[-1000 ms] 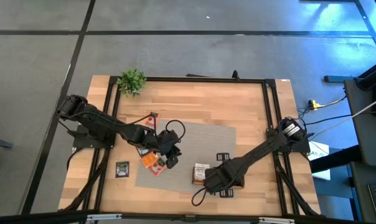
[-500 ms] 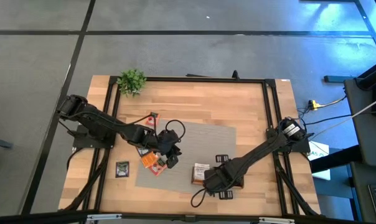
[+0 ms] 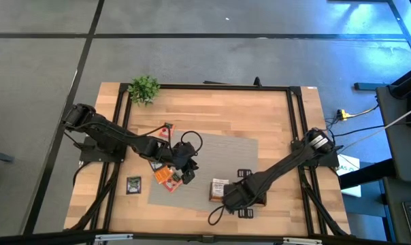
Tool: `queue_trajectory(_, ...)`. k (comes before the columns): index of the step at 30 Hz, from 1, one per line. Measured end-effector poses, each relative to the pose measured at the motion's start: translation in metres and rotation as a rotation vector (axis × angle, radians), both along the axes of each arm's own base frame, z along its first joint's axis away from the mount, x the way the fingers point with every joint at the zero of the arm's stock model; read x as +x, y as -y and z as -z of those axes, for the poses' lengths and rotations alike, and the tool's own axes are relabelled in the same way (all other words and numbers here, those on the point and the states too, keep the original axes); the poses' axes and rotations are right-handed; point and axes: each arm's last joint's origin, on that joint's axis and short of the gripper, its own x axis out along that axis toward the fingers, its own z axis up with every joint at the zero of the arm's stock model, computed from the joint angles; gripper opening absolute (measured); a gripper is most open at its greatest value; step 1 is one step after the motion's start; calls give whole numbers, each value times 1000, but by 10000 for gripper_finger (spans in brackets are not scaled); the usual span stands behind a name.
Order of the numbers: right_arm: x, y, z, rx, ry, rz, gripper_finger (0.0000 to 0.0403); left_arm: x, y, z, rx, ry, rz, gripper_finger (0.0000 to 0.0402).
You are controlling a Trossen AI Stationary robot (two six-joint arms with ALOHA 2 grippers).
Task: Pick & Place Tea
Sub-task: Put the top yellow tea bag into the middle compartment of the wooden organizer
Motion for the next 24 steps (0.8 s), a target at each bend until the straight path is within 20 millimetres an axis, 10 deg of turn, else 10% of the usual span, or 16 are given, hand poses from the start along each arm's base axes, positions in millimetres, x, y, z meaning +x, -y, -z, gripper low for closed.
queue_trajectory(24, -15, 31, -98, 93, 417, 49, 117, 4, -1, -3, 24, 48, -6, 91)
